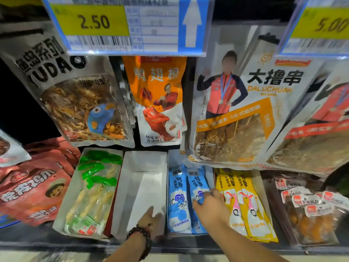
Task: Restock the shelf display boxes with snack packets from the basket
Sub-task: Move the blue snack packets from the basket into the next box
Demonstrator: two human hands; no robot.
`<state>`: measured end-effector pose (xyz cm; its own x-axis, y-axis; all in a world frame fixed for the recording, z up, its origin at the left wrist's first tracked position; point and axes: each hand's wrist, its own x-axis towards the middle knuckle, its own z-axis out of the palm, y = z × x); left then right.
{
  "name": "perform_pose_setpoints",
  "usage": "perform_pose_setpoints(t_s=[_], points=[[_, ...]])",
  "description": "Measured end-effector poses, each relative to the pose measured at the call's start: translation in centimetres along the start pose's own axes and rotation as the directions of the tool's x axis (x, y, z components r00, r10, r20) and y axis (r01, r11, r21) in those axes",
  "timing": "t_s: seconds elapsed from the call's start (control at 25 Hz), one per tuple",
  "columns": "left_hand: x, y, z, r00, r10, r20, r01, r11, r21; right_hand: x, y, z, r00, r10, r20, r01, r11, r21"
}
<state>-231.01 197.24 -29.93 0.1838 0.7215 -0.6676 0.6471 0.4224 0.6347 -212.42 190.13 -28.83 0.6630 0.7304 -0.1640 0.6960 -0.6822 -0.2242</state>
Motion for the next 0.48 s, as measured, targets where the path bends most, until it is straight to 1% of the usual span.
perform_pose_setpoints(t_s=[0.08, 0.2, 0.28, 0.36, 0.48], points=[[0.5, -1.3, 1.0, 0.999, -0.037, -0.018, 0.037, 0.999, 0.001, 0.9, -0.3, 0.5, 1.0, -0.019, -0.006, 0.018, 0.99, -0.143], [0.6, -1.7, 1.6, 1.0, 0.004, -0.024, 0.0, 0.992, 0.13, 1.4, -0.4, 1.3, 1.0, -0.025, -0.015, 0.021, 0.966, -0.259], [0.0, -0.9, 1.6, 0.999, 0.052, -0.015, -0.047, 0.978, 0.203, 1.2, -0.4, 1.9, 0.999, -0.041, -0.02, 0.033, 0.952, -0.304], [-0.4, -0.3, 2.0, 0.995, 0.101, 0.023, -0.104, 0.972, 0.21, 1.1, -0.4, 2.1, 0.997, -0.068, -0.025, 0.056, 0.945, -0.322], [-1.3, 0.4, 2.2, 0.99, 0.132, 0.043, -0.138, 0.962, 0.235, 1.1, 0.2, 2.2, 0.99, -0.14, -0.019, 0.126, 0.939, -0.321]])
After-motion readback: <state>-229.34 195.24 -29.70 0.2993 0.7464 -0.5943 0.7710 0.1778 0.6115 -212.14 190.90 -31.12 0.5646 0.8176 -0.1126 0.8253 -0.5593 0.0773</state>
